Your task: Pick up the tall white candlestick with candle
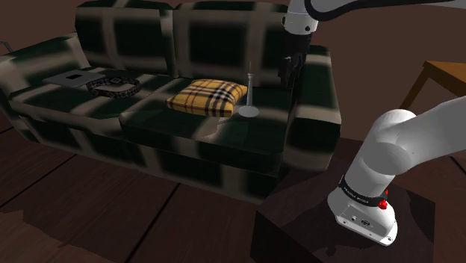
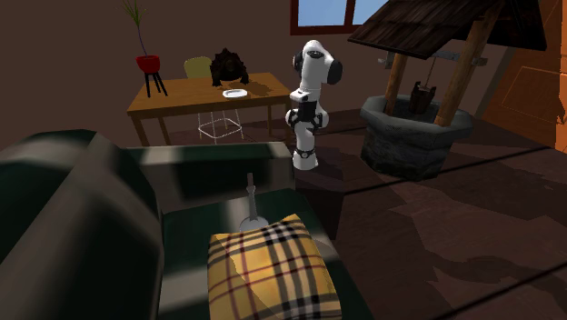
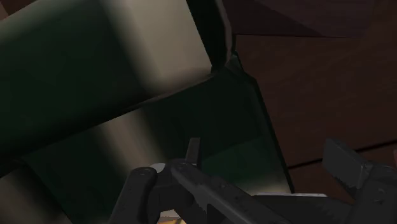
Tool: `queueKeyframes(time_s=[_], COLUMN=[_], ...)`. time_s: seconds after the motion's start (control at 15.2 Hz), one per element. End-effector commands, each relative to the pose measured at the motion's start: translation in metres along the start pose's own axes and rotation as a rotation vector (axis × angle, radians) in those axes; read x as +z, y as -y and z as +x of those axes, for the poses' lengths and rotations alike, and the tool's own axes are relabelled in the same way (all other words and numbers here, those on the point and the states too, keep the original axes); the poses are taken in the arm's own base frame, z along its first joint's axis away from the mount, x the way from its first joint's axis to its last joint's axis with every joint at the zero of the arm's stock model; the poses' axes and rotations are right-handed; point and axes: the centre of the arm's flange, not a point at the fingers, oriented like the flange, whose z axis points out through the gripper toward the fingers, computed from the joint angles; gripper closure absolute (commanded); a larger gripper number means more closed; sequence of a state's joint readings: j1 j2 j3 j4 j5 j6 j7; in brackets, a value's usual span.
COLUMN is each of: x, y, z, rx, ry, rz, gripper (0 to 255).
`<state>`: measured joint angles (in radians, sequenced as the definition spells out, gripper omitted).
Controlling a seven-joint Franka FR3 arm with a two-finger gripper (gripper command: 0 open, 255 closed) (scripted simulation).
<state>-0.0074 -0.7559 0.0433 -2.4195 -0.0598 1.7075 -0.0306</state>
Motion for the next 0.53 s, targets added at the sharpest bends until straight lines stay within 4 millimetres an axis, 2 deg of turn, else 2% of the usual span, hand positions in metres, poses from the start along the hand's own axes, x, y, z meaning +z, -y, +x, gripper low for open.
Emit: queueKeyframes(time_s=[0.0,0.46], x=[0.000,0.035], y=[0.000,-0.029], z=[0.000,0.068], rx=[0.000,0.119], ry=[0.000,-0.069], rz=[0.000,-0.031], gripper=[0,0])
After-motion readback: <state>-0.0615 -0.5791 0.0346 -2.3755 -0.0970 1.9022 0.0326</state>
